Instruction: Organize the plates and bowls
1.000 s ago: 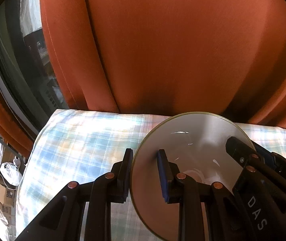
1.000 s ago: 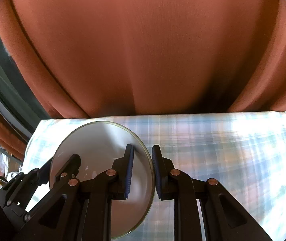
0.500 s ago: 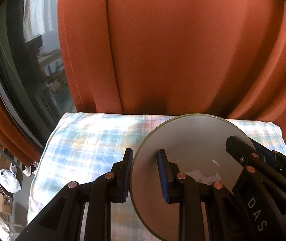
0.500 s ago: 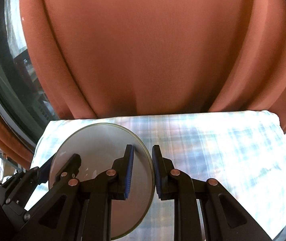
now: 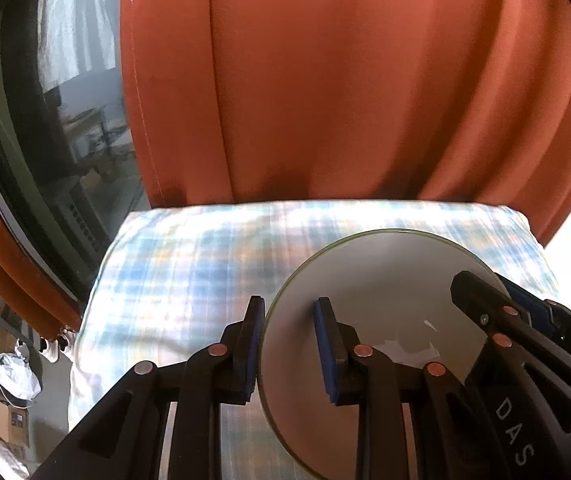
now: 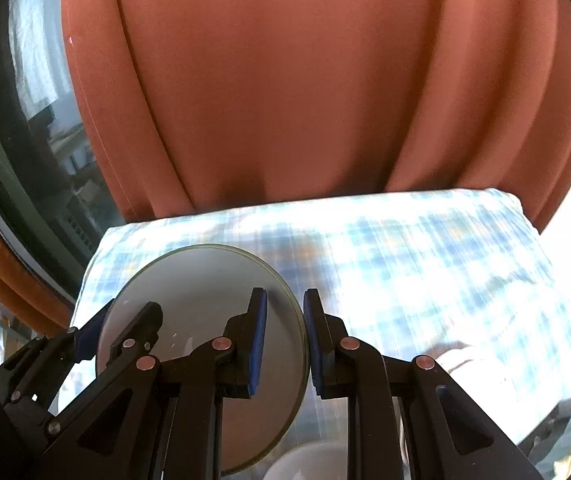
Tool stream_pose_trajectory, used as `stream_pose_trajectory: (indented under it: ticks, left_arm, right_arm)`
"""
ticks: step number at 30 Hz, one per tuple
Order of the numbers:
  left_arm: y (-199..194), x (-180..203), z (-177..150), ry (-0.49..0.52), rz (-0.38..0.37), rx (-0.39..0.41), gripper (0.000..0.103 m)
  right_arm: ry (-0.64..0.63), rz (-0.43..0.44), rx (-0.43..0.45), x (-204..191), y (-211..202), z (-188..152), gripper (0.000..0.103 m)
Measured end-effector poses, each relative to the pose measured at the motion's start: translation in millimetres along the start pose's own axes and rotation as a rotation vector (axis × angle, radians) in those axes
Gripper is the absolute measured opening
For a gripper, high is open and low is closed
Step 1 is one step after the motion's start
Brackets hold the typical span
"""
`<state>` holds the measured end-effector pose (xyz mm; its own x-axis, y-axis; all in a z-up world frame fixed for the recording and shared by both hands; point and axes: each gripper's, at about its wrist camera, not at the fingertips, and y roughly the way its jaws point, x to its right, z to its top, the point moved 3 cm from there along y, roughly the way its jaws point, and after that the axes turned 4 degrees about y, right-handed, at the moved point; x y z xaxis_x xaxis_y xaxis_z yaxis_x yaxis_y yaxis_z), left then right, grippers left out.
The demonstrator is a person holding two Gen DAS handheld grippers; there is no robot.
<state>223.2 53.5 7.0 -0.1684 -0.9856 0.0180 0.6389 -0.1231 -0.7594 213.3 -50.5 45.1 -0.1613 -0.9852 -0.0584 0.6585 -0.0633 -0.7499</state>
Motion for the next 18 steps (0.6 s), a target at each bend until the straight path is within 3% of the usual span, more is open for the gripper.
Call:
stream_pose_trajectory:
  ticks: [8, 18]
  left_arm:
    - [-15.9, 23.0, -29.5, 0.033, -0.061, -0.021, 0.024]
    - [-24.9, 47.8, -80.5, 0.077, -0.067, -0.069, 0.024]
  right_arm:
    - [0.052, -0.060, -0.001, 22.4, -27.9, -39.3, 0.023]
    - [0.075, -0.069, -0.030, 45.3, -39.0, -90.6, 0.023]
